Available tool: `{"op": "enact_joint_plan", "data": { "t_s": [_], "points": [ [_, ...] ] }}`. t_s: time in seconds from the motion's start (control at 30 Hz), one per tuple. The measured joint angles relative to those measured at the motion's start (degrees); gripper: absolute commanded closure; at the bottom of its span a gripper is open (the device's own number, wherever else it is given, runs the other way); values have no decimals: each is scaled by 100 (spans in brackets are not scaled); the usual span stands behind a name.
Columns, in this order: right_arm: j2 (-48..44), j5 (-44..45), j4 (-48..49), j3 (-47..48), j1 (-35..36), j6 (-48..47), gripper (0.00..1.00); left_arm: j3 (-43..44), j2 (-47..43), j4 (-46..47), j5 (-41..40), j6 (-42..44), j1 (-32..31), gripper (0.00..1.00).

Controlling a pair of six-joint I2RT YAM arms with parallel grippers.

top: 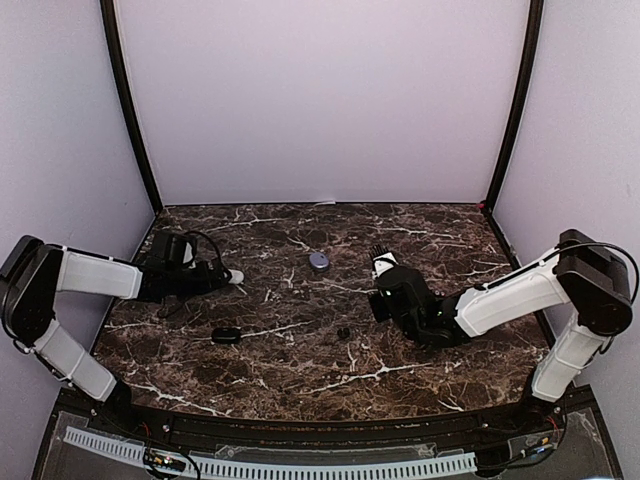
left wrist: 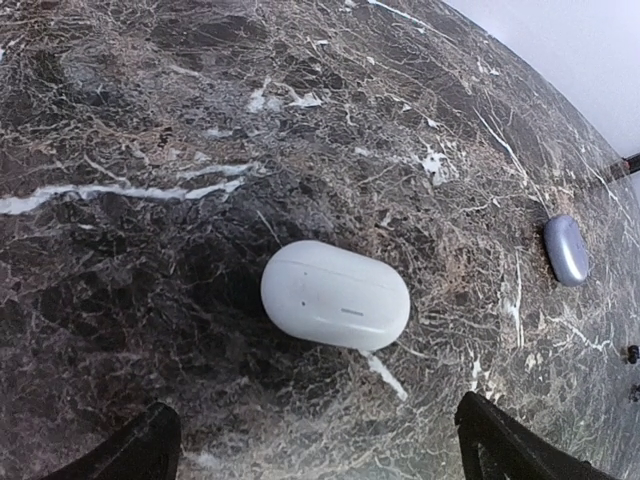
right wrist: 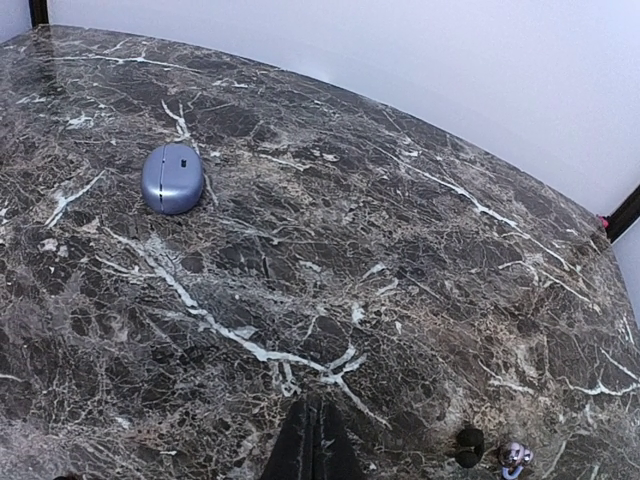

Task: Insert the wireless bluetooth earbuds into the charging case
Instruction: Place the charging case with the earbuds at the center of the board, then adjust the charging case at the center of the board.

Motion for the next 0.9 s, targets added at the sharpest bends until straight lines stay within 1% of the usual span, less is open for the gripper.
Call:
{"op": "enact_joint_plan", "data": {
  "t_s": [0.13,0.2,0.27,0.4,0.47,0.6,0.77,0.9],
  "points": [
    [-4,-2,4,0,0,-20,100,-116,-413,-509,-188,37,-138,1],
    [-4,-20,7,0,0,-20,100,-170,-549,-807,-334,7,-341,1],
    [-4,-63,7,0,0,-17,100,-225,-723,-1202,-531,-127,-688,2],
    [-4,-142,2,0,0,-17,100,-492,-1239,-1639,-566,-509,-1047,6],
    [-4,-166,2,0,0,-17,100,-791,-1665,-1711,-468,-682,-1058,7],
    [-9,-188,0,-2,0,-17,100,-1198,-2258,-1733,-20,-743,-1058,7],
    [-59,-267,0,-2,0,-17,100,-1237,-2304,-1692,595,-734,-1064,8],
    [-74,-330,-2,-4,0,-22,100,-1237,-2155,-1580,925,-737,-1064,12]
  ]
}}
